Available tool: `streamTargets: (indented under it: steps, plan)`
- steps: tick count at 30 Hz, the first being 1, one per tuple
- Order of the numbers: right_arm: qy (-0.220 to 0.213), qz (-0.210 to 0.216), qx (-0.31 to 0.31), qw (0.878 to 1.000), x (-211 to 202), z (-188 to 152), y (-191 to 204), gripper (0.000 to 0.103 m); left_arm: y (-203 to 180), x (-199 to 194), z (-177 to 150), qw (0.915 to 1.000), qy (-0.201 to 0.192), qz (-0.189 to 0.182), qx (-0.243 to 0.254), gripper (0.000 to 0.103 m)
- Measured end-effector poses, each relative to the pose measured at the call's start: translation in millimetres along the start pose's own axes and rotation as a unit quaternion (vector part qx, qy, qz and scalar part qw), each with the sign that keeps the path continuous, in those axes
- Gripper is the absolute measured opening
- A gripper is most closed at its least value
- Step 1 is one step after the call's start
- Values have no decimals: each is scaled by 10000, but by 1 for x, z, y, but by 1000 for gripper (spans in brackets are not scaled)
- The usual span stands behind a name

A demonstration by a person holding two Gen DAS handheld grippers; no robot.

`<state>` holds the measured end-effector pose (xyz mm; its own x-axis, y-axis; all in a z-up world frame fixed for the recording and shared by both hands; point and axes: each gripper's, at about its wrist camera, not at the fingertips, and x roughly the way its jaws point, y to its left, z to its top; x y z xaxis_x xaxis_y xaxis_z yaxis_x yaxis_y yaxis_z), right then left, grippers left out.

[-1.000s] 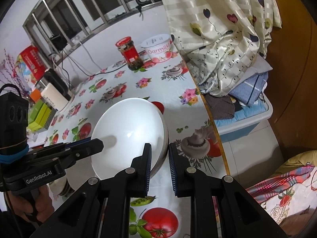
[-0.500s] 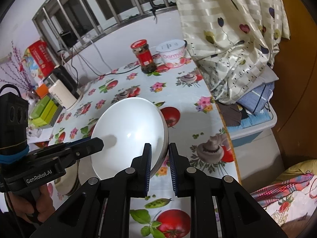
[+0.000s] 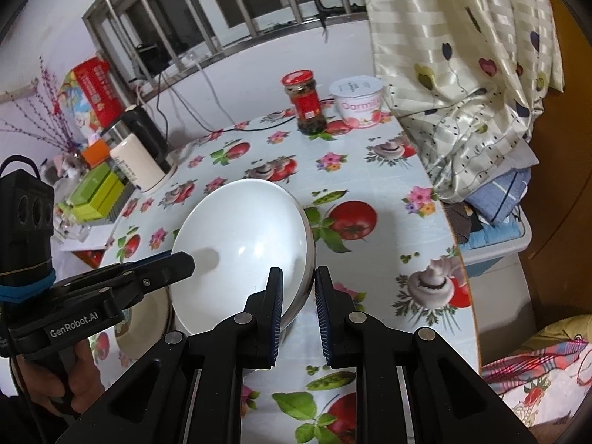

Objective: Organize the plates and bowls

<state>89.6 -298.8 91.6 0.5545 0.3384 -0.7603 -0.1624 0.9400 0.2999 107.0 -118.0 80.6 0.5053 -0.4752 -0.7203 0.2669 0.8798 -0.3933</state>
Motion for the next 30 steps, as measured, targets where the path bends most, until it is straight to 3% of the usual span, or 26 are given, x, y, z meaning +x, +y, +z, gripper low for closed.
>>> streamTargets:
  steps: [13, 30]
  plan:
    - [160, 175, -155, 9996, 12, -5, 24, 17, 20, -14, -13, 9997, -29, 172, -160, 19]
    - [702, 408, -172, 9965, 45, -27, 36, 17, 44, -9, -39, 9977, 309, 464, -384, 19]
